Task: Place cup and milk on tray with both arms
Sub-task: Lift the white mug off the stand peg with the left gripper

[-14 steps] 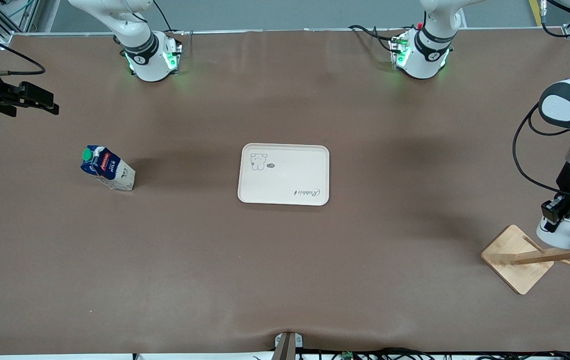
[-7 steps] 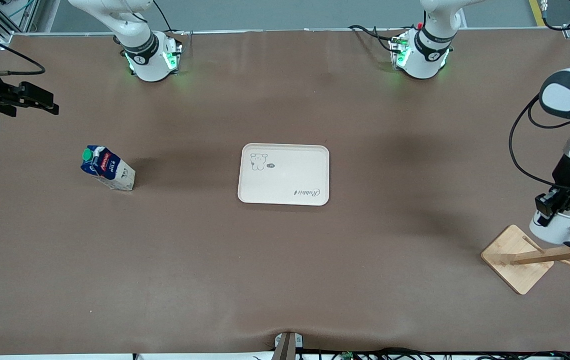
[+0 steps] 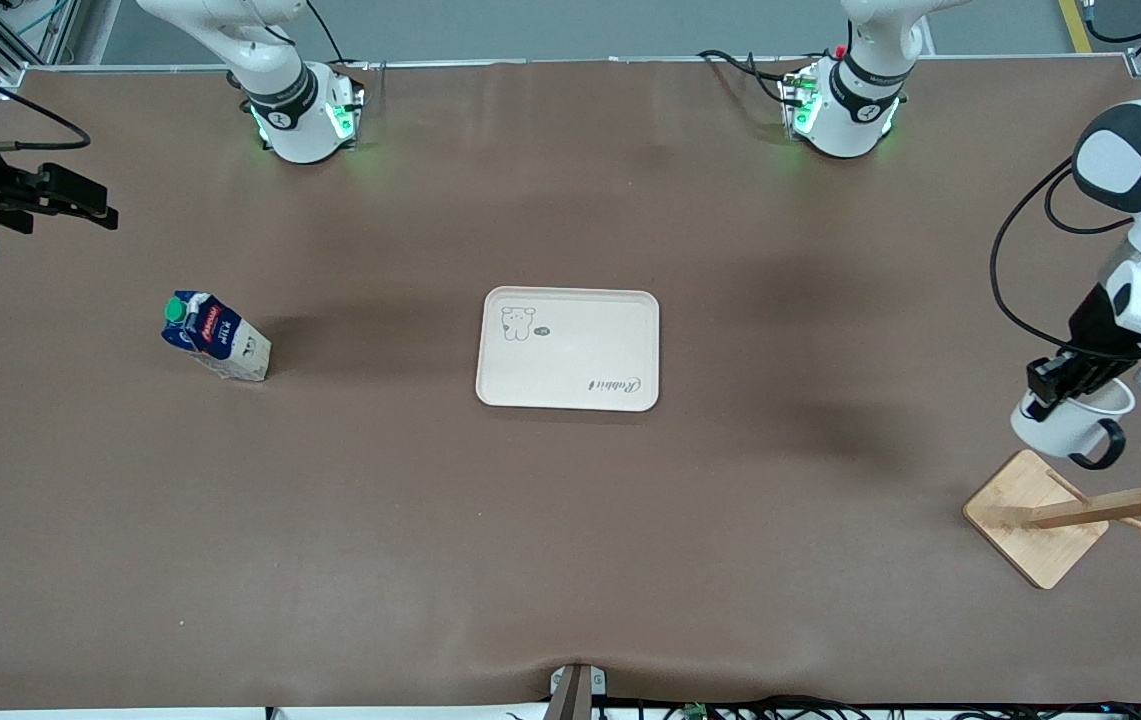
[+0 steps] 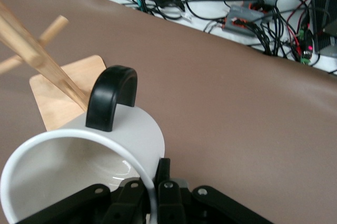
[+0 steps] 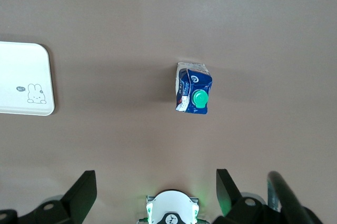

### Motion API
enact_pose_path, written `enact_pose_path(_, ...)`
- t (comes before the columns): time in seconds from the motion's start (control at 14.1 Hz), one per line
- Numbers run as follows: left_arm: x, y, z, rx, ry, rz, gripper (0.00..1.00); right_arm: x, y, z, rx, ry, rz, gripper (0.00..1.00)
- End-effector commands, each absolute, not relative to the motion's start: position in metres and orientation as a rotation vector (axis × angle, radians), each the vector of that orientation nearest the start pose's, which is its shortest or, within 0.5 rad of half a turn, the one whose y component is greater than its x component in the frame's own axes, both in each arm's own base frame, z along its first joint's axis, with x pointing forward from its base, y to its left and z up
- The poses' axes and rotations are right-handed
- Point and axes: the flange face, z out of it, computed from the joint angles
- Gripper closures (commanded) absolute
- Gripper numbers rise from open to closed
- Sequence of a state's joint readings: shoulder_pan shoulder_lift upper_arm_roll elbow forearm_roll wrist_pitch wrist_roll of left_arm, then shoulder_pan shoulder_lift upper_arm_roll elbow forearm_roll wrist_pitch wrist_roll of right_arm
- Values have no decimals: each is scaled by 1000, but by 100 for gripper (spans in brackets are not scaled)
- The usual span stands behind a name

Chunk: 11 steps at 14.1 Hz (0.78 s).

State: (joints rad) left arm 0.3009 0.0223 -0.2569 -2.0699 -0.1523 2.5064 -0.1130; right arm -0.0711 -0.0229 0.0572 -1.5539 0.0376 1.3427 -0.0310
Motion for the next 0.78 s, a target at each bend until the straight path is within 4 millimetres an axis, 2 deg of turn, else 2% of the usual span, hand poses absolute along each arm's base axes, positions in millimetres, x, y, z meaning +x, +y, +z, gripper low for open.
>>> enact_pose_path(0.0, 588, 11, 478, -3224, -442, -585, 100, 516, -5, 634, -3071, -38, 276, 0)
enact_pose_path(0.35, 586, -46, 442, -3277, -626, -312, 100, 516, -6, 634, -3070, -36, 273, 0)
enact_pose_path(0.5, 591, -70, 435, -3286, -707, -148, 100, 516, -6, 634, -3070, -31, 273, 0)
enact_pose_path(0.71, 593, -131, 433, -3268, -793, 51, 100, 519, -7, 635, -3070, -29, 264, 0)
